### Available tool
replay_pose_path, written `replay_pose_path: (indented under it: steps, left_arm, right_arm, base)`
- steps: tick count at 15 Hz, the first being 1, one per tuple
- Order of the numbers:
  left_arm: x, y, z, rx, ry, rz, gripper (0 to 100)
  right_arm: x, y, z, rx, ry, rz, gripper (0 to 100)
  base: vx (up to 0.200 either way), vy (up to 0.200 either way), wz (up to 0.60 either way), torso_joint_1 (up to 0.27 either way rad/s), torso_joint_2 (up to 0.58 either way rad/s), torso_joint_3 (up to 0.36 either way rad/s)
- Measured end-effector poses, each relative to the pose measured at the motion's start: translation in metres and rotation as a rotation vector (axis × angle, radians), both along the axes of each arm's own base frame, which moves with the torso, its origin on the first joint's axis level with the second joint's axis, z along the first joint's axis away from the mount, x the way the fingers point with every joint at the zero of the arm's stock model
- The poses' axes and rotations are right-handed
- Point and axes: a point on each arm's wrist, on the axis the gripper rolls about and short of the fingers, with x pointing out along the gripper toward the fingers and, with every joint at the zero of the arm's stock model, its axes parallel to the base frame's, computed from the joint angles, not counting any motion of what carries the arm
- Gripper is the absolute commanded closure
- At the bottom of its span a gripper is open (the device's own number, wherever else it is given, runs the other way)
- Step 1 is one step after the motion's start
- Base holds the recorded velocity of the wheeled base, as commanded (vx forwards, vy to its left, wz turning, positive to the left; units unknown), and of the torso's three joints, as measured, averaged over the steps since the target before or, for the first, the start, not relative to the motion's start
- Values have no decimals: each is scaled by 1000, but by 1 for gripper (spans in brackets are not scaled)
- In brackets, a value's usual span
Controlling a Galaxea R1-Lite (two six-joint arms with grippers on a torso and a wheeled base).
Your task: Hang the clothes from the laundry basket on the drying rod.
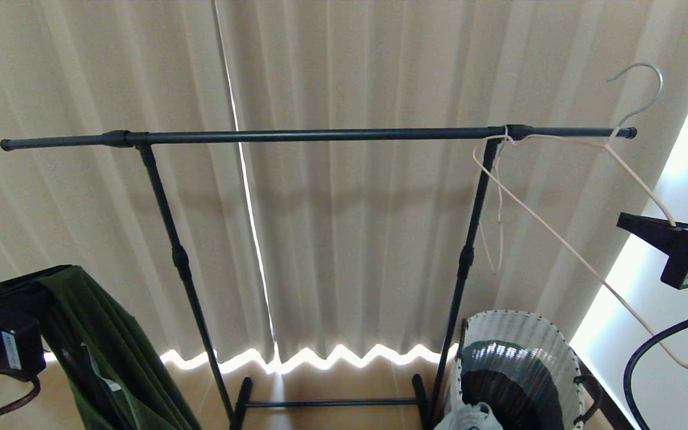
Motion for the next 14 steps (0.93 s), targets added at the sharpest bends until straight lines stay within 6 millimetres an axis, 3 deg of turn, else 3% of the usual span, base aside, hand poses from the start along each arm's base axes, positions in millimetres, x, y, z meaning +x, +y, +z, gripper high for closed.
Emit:
replay_pose_path:
  steps: [5,9,14]
  left_arm:
    - [-1,0,-6,22,18,-10,100]
    - [3,-1,-3,93,8,-27,100]
    - [31,-10,15,99,7,-36,100]
  right_arm:
    - [-1,9,-2,-2,10,51,100]
    - [-1,31,-6,-7,31,170,100]
    - [-3,58,-14,54,95,288,100]
  base:
    - [0,0,0,0,0,0]
    - [0,0,0,0,0,0]
    - [0,0,0,0,0,0]
